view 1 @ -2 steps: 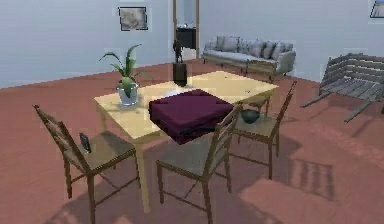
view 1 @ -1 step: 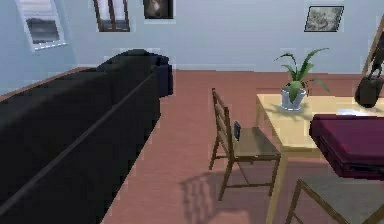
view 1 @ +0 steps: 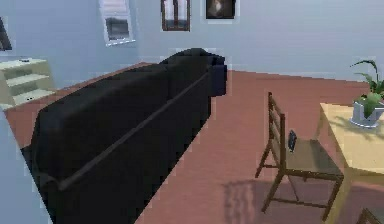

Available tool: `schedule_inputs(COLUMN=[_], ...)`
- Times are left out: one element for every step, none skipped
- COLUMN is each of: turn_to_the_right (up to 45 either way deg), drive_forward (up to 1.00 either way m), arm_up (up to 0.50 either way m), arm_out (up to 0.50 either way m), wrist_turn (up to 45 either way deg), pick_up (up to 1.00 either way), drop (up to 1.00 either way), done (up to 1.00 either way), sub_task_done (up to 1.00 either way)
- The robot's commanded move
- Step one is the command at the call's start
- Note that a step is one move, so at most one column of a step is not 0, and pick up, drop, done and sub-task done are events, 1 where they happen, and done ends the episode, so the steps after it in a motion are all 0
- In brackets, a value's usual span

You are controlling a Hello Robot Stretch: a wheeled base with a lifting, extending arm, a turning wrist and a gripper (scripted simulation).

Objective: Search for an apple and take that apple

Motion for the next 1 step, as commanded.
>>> schedule_inputs(turn_to_the_right=[0.0], drive_forward=[1.0], arm_up=[0.0], arm_out=[0.0], wrist_turn=[0.0], pick_up=[0.0], drop=[0.0], done=[0.0], sub_task_done=[0.0])
